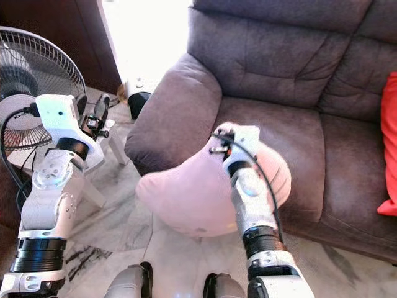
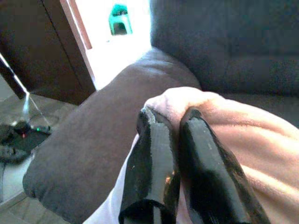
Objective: Move the pillow to the sofa from floor
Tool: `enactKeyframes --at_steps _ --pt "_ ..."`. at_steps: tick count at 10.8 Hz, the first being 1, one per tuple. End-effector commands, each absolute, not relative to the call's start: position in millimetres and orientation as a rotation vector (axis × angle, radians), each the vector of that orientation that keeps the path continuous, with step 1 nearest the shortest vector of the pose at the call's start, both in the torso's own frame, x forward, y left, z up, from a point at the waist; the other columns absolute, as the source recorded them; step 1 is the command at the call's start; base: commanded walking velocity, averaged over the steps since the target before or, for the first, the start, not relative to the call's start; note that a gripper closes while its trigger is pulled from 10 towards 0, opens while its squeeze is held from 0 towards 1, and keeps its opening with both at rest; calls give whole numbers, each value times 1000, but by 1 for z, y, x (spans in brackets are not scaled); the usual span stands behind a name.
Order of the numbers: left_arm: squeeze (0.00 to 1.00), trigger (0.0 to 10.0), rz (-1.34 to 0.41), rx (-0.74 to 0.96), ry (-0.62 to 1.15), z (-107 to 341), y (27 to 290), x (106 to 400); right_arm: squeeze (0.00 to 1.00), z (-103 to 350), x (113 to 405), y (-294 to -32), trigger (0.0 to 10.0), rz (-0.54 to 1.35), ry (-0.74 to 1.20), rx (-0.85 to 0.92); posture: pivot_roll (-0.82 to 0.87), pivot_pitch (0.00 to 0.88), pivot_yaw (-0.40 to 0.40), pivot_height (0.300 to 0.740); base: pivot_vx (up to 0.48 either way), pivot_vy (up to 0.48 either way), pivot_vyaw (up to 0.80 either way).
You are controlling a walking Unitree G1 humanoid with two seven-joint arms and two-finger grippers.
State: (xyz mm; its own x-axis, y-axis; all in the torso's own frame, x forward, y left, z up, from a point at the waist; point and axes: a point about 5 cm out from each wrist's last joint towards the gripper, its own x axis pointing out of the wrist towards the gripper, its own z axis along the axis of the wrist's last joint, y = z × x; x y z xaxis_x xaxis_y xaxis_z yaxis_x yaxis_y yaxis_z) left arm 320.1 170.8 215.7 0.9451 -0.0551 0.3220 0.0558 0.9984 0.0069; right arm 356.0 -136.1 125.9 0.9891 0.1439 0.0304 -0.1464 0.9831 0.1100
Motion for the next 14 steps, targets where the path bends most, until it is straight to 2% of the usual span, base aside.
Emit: enactKeyframes --at_steps 1,8,9,11,13,14 --pt "0 10000 -50 -18 -313 212 173 319 0 170 362 -137 10000 164 -203 118 149 67 -38 740 0 0 0" --pt "0 10000 -40 -111 -234 197 174 321 0 180 351 -132 10000 218 -227 131 137 47 -28 740 0 0 0" --pt "0 10000 -44 -217 -125 179 179 323 0 187 349 -129 10000 246 -239 140 136 37 -27 740 0 0 0" --pt "0 10000 -7 -223 28 149 190 322 0 186 349 -128 10000 245 -221 133 139 29 -27 740 0 0 0" --pt "0 10000 -1 -432 134 125 198 320 0 187 352 -129 10000 236 -198 125 145 38 -29 740 0 0 0" --pt "1000 10000 23 -656 214 109 201 320 0 189 352 -127 10000 240 -197 123 139 47 -26 740 0 0 0"
